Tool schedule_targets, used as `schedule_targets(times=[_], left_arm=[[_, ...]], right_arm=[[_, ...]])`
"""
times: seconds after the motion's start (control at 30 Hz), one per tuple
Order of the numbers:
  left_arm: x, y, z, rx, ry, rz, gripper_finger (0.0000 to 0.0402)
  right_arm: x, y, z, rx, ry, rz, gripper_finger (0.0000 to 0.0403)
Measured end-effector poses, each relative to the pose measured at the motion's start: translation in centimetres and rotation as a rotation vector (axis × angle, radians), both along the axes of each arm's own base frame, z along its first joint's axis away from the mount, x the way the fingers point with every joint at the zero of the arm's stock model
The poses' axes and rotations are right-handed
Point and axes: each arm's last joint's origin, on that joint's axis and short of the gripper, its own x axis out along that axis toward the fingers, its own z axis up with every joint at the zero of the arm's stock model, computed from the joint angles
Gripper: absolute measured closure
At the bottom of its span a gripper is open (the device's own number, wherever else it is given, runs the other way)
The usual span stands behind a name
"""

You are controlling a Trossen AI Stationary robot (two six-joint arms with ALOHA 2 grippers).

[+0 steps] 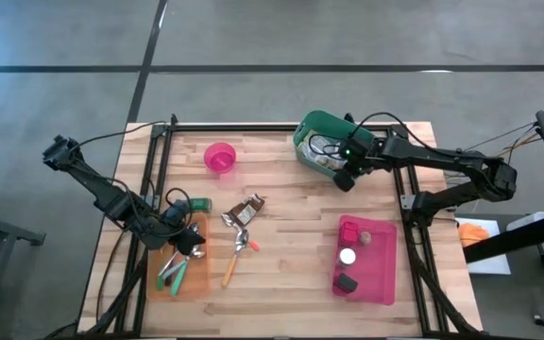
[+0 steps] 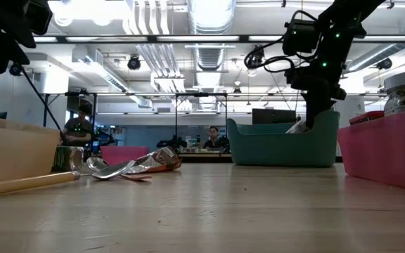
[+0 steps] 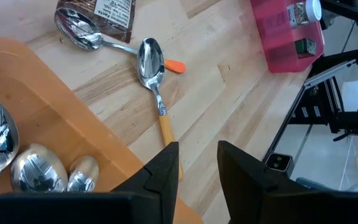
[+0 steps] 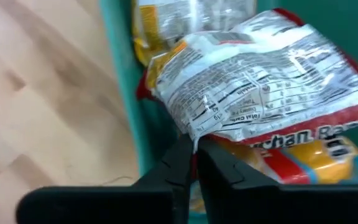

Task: Pick & Place Food Item
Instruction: Put the red noodle pack into the green bin, then put the green seasoning bottle into the pink bin

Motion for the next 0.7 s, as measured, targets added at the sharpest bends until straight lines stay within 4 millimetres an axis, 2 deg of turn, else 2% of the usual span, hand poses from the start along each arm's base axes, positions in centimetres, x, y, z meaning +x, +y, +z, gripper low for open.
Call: schedule_targets(times=[0.37, 0.5, 0.7], left_arm=[[0.0, 0.0, 0.0, 0.002, 0.000, -0.003, 0.0289], [0.2, -0.2, 0.2, 0.004, -0.026, -0.041, 0.0289], [0.8, -0.6, 1.0, 0.009, -0.128, -0.101, 0.0289]], right_arm=[[-0.1, 0.1, 0.0, 0.046, -0.023, -0.058, 0.0220], [-0.1, 0.1, 0.0, 0.057, -0.027, -0.093, 0.0188], [-0.4, 0.3, 0.3, 0.088, -0.008, -0.144, 0.0161]])
